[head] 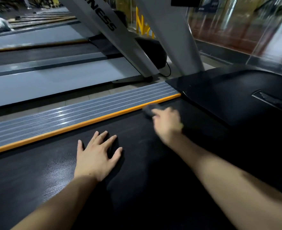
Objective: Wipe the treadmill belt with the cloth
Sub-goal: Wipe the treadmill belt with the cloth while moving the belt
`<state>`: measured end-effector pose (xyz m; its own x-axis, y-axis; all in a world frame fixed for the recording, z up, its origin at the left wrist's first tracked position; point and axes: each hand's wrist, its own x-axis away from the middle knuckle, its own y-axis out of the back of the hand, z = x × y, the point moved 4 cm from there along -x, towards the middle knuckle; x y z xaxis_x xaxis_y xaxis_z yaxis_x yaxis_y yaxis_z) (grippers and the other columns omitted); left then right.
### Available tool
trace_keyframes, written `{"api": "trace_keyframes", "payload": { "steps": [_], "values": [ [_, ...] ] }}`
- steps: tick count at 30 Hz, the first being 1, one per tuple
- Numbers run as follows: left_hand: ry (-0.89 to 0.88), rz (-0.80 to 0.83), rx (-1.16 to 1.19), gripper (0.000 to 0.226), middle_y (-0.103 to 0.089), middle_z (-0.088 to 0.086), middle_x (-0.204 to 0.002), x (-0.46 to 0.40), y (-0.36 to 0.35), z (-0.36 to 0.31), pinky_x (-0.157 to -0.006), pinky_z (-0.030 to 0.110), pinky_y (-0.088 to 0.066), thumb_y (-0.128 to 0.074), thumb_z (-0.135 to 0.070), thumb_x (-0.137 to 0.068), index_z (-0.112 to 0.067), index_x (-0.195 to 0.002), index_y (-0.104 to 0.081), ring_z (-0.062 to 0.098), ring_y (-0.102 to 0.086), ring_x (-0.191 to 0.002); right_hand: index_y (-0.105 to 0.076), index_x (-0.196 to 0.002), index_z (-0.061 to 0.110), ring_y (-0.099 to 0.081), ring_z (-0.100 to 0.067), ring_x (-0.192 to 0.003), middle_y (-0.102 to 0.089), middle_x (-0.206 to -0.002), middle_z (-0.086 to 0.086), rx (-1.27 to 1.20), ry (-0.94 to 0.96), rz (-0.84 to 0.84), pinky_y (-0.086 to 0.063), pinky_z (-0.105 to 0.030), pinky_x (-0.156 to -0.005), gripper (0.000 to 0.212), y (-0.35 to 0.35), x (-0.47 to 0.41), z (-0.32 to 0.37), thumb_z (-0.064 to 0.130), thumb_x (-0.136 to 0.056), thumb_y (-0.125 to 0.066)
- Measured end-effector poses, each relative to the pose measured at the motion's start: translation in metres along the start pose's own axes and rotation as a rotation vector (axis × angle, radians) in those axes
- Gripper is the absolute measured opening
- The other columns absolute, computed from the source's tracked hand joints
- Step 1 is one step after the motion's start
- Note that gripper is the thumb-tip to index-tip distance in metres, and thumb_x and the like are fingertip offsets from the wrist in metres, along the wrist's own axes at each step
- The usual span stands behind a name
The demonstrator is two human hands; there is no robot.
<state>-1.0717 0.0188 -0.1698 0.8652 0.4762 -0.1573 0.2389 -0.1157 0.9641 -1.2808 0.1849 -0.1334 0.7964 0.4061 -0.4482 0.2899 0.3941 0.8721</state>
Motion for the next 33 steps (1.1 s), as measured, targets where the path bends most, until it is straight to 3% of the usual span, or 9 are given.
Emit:
{"api": "trace_keyframes", "payload": {
  "steps": [3, 5, 10, 14, 19, 22, 28, 31, 33],
  "values": [
    [0.004, 0.01, -0.011, 0.069, -0.034, -0.015, -0.16, 0.002, -0.003, 0.001, -0.12, 0.06, -0.011, -0.023, -0.079, -0.086, -0.049, -0.144, -0.043, 0.009, -0.013, -0.153, -0.071, -0.104, 0.032, -0.055, -0.028, -0.087, -0.058, -0.089, -0.004, -0.263, 0.256, 0.042, -0.045, -0.035, -0.074, 0.023, -0.001, 0.054, 0.064, 0.026, -0.081, -0.069],
    [0.006, 0.011, -0.008, 0.069, -0.033, -0.016, -0.16, 0.002, -0.001, 0.001, -0.121, 0.059, -0.01, -0.021, -0.079, -0.086, -0.049, -0.145, -0.042, 0.009, -0.012, -0.153, -0.071, -0.109, 0.034, -0.054, -0.027, -0.09, -0.056, -0.092, -0.002, -0.272, 0.401, 0.051, -0.046, -0.036, -0.075, 0.027, -0.006, 0.04, 0.047, 0.03, -0.083, -0.065],
    [-0.011, 0.002, 0.011, 0.071, -0.031, -0.015, -0.161, 0.001, 0.003, -0.004, -0.122, 0.059, -0.007, -0.021, -0.079, -0.086, -0.048, -0.146, -0.04, 0.008, -0.01, -0.154, -0.061, -0.121, 0.035, -0.05, -0.032, -0.104, -0.054, -0.107, -0.01, 0.125, -0.069, -0.001, -0.046, -0.04, -0.087, 0.031, -0.001, -0.036, -0.103, 0.037, -0.092, -0.05],
    [-0.006, -0.003, 0.019, 0.07, -0.033, -0.015, -0.161, -0.001, 0.001, -0.002, -0.121, 0.059, -0.006, -0.023, -0.079, -0.086, -0.048, -0.145, -0.042, 0.009, -0.012, -0.154, -0.065, -0.116, 0.026, -0.052, -0.033, -0.099, -0.057, -0.105, -0.014, 0.106, -0.205, -0.021, -0.044, -0.04, -0.085, 0.028, -0.004, -0.021, -0.079, 0.034, -0.091, -0.056],
    [-0.005, 0.005, 0.001, 0.07, -0.033, -0.015, -0.16, 0.002, 0.001, 0.0, -0.121, 0.058, -0.01, -0.02, -0.08, -0.085, -0.049, -0.145, -0.042, 0.009, -0.012, -0.154, -0.071, -0.106, 0.031, -0.054, -0.028, -0.083, -0.057, -0.089, -0.004, -0.284, 0.231, -0.021, -0.046, -0.036, -0.074, 0.026, -0.011, 0.055, 0.041, 0.029, -0.081, -0.064],
    [-0.011, -0.001, -0.002, 0.071, -0.033, -0.015, -0.16, 0.002, 0.001, 0.0, -0.121, 0.058, -0.01, -0.019, -0.08, -0.085, -0.05, -0.144, -0.042, 0.009, -0.012, -0.153, -0.069, -0.109, 0.036, -0.055, -0.025, -0.085, -0.058, -0.09, 0.0, -0.226, 0.377, -0.026, -0.048, -0.035, -0.072, 0.028, -0.003, 0.035, 0.014, 0.033, -0.082, -0.062],
    [-0.016, -0.016, -0.001, 0.071, -0.033, -0.015, -0.16, 0.0, 0.0, -0.003, -0.121, 0.058, -0.01, -0.02, -0.08, -0.086, -0.047, -0.145, -0.043, 0.009, -0.012, -0.153, -0.06, -0.123, 0.03, -0.05, -0.036, -0.102, -0.054, -0.106, -0.015, 0.182, -0.131, 0.022, -0.047, -0.042, -0.083, 0.03, 0.009, -0.038, -0.13, 0.03, -0.094, -0.054],
    [-0.016, -0.013, -0.01, 0.07, -0.034, -0.014, -0.16, -0.001, 0.0, -0.001, -0.12, 0.059, -0.012, -0.022, -0.079, -0.086, -0.048, -0.144, -0.044, 0.01, -0.014, -0.153, -0.064, -0.115, 0.03, -0.052, -0.033, -0.094, -0.055, -0.101, -0.013, 0.123, -0.195, -0.01, -0.047, -0.04, -0.08, 0.025, 0.002, -0.015, -0.086, 0.035, -0.092, -0.057],
    [-0.02, -0.015, -0.006, 0.069, -0.036, -0.014, -0.159, 0.0, -0.001, 0.0, -0.12, 0.058, -0.013, -0.024, -0.079, -0.086, -0.048, -0.142, -0.047, 0.011, -0.016, -0.153, -0.067, -0.106, 0.028, -0.052, -0.03, -0.084, -0.055, -0.091, -0.009, -0.003, -0.06, -0.077, -0.047, -0.04, -0.073, 0.023, -0.004, 0.022, -0.028, 0.036, -0.086, -0.063]
  ]
}}
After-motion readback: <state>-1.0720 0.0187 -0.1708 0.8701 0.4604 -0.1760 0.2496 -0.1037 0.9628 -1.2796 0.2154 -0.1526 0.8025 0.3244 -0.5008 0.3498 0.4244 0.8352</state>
